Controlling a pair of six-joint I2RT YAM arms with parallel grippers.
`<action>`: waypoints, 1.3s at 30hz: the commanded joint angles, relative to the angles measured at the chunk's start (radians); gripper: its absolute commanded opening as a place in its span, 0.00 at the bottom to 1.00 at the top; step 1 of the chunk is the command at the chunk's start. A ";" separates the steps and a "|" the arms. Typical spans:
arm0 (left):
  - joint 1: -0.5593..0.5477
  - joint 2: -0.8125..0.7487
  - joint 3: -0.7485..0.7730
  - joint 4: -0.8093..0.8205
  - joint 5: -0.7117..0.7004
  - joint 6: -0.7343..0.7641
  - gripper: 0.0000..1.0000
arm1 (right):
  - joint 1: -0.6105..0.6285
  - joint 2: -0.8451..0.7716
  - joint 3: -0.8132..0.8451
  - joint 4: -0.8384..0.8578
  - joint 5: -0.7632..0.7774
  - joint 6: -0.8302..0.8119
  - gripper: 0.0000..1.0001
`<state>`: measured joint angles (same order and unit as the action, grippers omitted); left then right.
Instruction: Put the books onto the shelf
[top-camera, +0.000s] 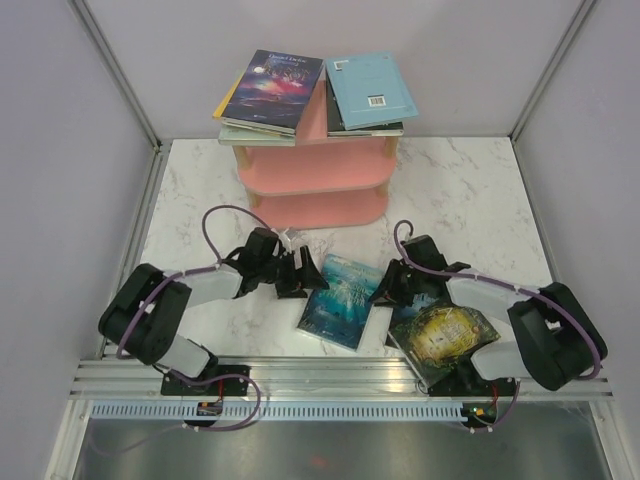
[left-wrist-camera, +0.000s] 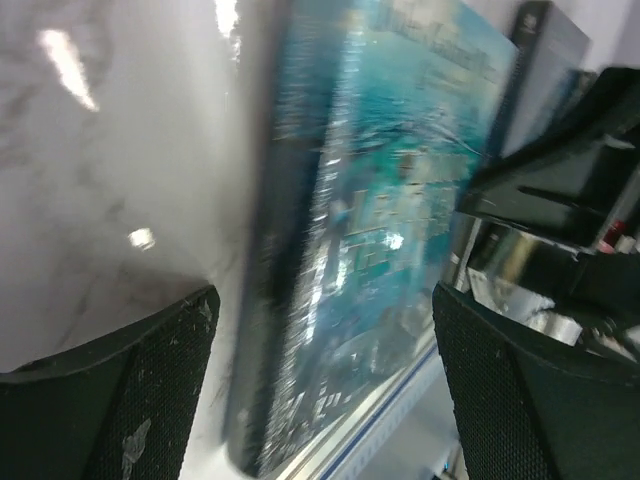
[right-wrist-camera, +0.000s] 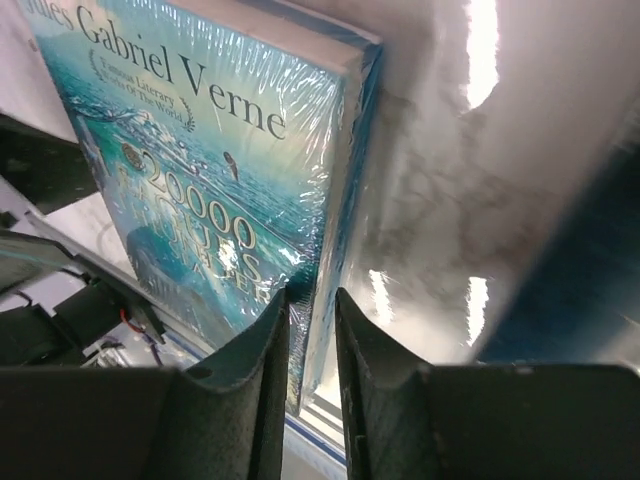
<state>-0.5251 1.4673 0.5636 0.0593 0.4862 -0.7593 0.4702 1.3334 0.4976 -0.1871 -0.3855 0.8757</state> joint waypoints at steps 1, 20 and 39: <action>-0.004 0.160 -0.031 0.183 0.199 0.038 0.90 | 0.048 0.140 -0.010 0.057 0.108 -0.018 0.27; 0.002 0.272 -0.200 0.806 0.442 -0.302 0.02 | 0.123 0.267 0.042 0.120 0.082 0.013 0.37; 0.290 -0.277 -0.128 0.569 0.469 -0.465 0.02 | 0.127 -0.106 0.187 0.109 -0.038 0.155 0.98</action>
<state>-0.2474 1.2629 0.3557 0.5167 0.8661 -1.1187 0.5930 1.2461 0.6552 -0.1616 -0.3687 0.9573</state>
